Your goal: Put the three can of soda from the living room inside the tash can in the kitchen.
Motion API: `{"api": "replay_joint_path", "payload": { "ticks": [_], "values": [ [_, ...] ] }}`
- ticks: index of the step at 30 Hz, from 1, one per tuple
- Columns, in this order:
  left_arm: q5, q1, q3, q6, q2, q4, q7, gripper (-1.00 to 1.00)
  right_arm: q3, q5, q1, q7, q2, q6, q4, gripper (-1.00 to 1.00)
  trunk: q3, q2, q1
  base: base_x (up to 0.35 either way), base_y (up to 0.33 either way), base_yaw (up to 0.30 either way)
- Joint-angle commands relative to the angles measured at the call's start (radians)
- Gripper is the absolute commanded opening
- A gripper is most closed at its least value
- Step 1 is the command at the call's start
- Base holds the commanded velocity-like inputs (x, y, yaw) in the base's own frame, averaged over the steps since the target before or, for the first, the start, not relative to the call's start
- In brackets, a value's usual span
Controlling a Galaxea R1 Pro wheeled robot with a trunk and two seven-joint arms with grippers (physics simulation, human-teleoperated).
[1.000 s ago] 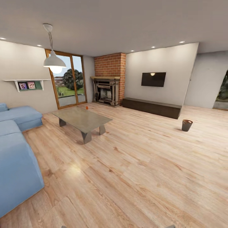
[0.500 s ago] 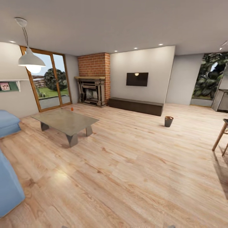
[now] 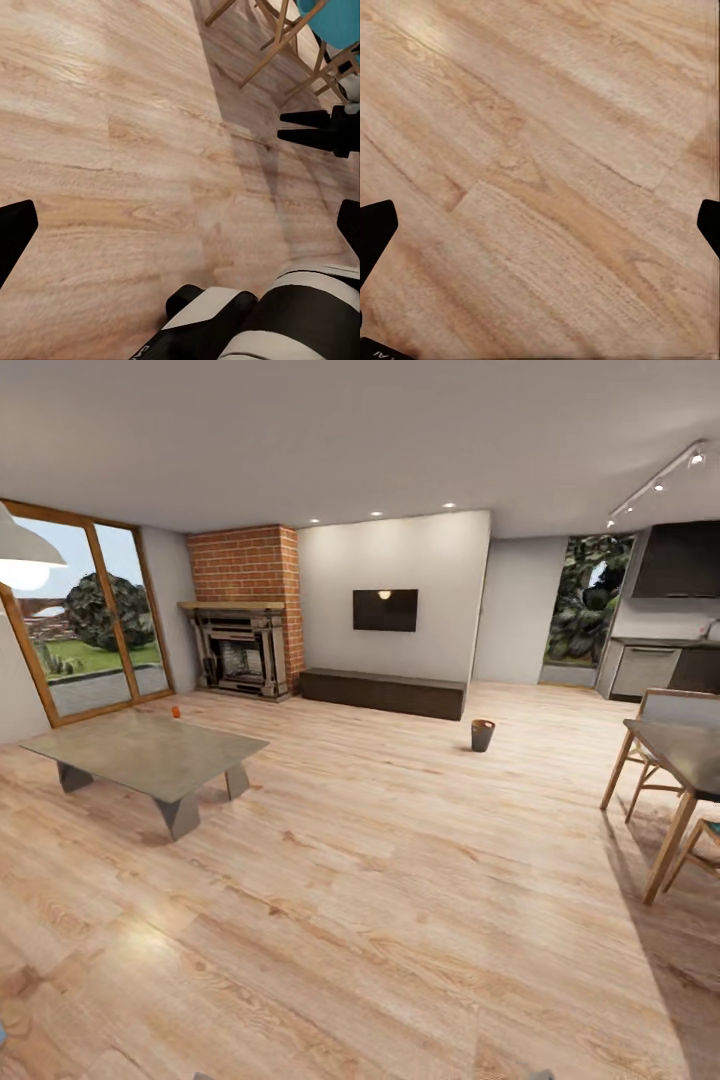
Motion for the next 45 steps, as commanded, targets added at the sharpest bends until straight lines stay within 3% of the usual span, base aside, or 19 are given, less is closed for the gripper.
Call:
{"api": "replay_joint_path", "payload": {
  "ticks": [1,13,45],
  "values": [
    [0.000,0.000,0.000,0.000,0.000,0.000,0.000,1.00,0.000,0.000,0.000,0.000,0.000,0.000,0.000,1.00,0.000,0.000,0.000,0.000,0.000,-0.300],
    [0.000,0.000,0.000,0.000,0.000,0.000,0.000,1.00,0.000,0.000,0.000,0.000,0.000,0.000,0.000,1.00,0.000,0.000,0.000,0.082,-0.007,-0.300],
    [0.000,0.000,0.000,0.000,0.000,0.001,-0.001,1.00,0.000,0.000,0.000,-0.003,0.000,0.000,0.002,1.00,0.000,0.000,0.000,0.333,0.005,-0.292]
  ]
}}
